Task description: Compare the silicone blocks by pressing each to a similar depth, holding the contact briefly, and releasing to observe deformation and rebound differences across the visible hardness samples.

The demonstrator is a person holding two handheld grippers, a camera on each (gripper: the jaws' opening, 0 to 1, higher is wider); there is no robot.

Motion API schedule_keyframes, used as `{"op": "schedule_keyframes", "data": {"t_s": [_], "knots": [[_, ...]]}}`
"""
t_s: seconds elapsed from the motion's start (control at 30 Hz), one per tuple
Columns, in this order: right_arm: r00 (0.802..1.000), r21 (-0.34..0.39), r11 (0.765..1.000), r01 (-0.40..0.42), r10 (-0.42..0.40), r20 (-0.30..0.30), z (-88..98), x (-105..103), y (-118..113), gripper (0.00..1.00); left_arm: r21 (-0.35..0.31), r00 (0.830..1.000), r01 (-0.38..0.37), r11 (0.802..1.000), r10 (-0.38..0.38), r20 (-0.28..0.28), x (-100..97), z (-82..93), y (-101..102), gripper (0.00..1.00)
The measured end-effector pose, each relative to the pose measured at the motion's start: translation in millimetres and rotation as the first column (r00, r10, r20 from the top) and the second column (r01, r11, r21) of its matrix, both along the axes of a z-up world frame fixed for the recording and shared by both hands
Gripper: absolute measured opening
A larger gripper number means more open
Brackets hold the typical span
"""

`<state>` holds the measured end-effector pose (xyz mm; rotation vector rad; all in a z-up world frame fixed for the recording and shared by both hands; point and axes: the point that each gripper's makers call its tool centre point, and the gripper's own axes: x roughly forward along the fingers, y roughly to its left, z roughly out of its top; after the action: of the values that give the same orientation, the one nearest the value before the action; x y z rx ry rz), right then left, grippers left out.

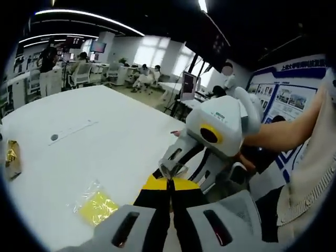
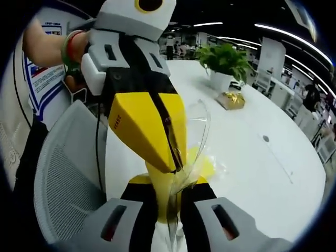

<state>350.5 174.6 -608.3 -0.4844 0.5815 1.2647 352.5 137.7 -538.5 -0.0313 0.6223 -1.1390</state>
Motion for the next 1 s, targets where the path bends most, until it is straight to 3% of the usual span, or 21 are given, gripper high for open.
{"op": "schedule_keyframes", "data": {"t_s": [0.37, 0.73, 1.0], "knots": [[1.000, 0.015, 1.000, 0.003, -0.003, -0.018, -1.4, -5.4, -1.9, 0.12, 0.048, 1.000, 0.002, 0.999, -0.002, 0.013, -3.1, -2.1, -1.9, 0.00], [1.000, 0.032, 0.999, 0.012, -0.012, -0.009, 4.2, -3.9, -4.8, 0.17, 0.021, 0.999, -0.026, 0.999, 0.026, -0.038, -1.5, 2.1, -3.8, 0.00], [1.000, 0.036, 0.999, 0.018, -0.017, -0.021, 4.1, -3.4, -5.8, 0.20, 0.023, 0.999, -0.027, 0.999, 0.028, -0.043, -0.9, 2.4, -5.3, 0.00]]}}
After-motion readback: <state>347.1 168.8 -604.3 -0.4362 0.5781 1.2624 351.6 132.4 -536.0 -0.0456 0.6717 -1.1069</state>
